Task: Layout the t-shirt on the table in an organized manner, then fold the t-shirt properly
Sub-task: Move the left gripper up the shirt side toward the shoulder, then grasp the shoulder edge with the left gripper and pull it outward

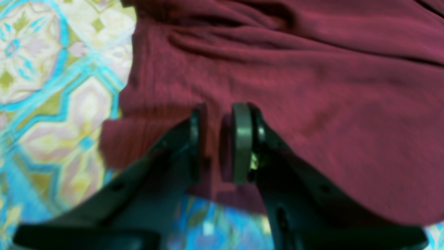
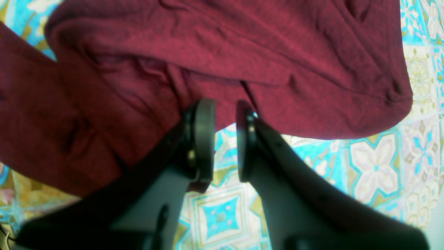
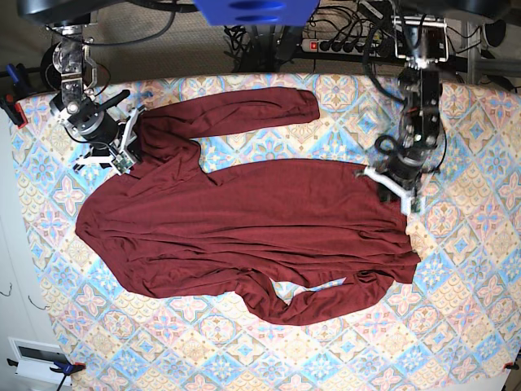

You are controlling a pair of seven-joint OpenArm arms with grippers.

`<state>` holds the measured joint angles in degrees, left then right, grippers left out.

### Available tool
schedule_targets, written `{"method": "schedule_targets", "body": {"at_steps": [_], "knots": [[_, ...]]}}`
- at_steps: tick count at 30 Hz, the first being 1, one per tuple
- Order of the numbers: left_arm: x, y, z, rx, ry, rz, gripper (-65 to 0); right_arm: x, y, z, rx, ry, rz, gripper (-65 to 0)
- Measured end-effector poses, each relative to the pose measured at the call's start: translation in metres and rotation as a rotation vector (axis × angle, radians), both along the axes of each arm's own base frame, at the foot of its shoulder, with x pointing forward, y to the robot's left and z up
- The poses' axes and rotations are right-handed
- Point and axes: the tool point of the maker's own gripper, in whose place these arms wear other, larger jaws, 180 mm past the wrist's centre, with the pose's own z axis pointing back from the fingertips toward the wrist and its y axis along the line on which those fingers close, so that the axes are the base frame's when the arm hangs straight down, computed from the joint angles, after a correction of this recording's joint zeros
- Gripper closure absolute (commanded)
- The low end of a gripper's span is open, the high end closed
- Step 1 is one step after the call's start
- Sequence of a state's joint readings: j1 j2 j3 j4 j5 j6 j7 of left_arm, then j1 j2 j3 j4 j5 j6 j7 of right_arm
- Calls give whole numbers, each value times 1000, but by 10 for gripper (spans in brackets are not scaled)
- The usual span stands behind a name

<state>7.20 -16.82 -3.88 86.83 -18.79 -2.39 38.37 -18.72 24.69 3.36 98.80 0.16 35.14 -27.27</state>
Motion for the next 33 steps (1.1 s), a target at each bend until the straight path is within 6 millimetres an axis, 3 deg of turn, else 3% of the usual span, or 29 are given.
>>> {"method": "schedule_targets", "body": {"at_steps": [5, 8, 12, 19, 23, 33], "knots": [[-37, 30, 8, 11, 2, 83, -293, -1, 0, -1, 0, 2, -1, -99], [-43, 37, 9, -33, 8, 99, -340, -2, 1, -1, 3, 4, 3, -100], [-39, 46, 1, -81, 19, 149, -345, -2, 2, -2, 0, 6, 3, -100], [-24, 49, 11, -133, -35, 201, -344, -1, 8, 0, 3, 0, 21, -100], [-15, 60, -3, -147, -17, 250, -342, 0, 10, 3, 7, -8, 27, -99], [-12, 55, -7, -165, -17, 261, -341, 0, 10, 3, 6, -9, 26, -99]]}}
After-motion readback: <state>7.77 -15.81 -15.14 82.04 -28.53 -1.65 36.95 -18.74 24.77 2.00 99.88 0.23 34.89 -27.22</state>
